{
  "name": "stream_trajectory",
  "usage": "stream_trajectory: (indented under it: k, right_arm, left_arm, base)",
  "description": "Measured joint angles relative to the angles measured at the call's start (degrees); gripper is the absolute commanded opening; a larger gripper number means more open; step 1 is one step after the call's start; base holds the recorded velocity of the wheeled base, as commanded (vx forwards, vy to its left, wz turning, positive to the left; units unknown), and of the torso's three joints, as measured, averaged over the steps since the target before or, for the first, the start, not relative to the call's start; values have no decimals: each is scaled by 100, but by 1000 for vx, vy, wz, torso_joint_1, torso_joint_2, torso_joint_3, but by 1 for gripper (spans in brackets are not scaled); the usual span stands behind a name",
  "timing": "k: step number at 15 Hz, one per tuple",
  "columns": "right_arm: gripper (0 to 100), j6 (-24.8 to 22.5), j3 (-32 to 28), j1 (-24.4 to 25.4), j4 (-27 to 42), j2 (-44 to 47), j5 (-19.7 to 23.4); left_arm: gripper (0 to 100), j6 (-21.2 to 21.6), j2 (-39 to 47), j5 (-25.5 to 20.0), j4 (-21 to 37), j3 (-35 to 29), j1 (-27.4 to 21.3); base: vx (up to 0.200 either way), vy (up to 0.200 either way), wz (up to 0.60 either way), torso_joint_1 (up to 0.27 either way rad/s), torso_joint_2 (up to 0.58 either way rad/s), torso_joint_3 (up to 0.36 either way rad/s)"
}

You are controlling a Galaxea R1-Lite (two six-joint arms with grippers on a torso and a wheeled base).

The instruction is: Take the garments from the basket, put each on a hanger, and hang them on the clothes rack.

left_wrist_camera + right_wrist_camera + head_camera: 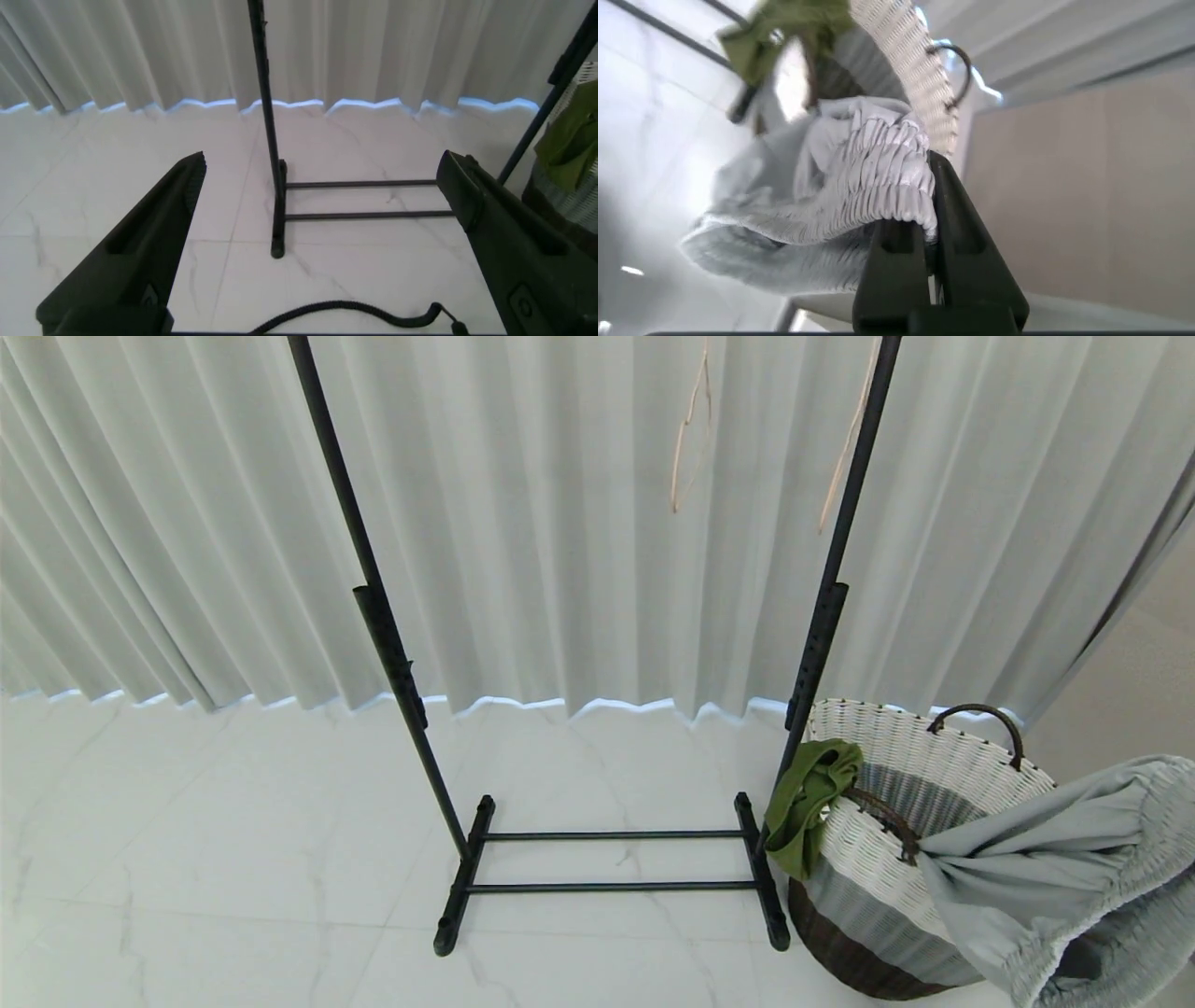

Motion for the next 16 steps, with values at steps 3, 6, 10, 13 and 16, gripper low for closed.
stream_trajectory:
  k: [3, 6, 10, 13, 16]
  right_arm:
    - [0, 435, -145, 560, 207, 88, -2]
    - [0, 1097, -510, 1326, 664, 199, -2]
    - [0, 2052, -1046, 2486, 864, 494, -2]
    - [0, 2348, -1491, 2889, 862, 755, 4]
    - [0, 2906, -1868, 3263, 842, 984, 6]
  left_arm:
    - [100, 105, 0, -2, -2, 0, 0]
    - [100, 68, 0, -2, -33, 0, 0]
    - [100, -325, 197, -161, -185, -463, -101]
    - [100, -549, 1257, -268, -333, -1604, -501]
    - [100, -625, 2690, -577, -382, -2731, -1436]
  base:
    - [0, 0, 0, 0, 0, 0]
    - [0, 0, 0, 0, 0, 0]
    - [0, 0, 0, 0, 0, 0]
    - [0, 0, 0, 0, 0, 0]
    - [0, 0, 0, 0, 0, 0]
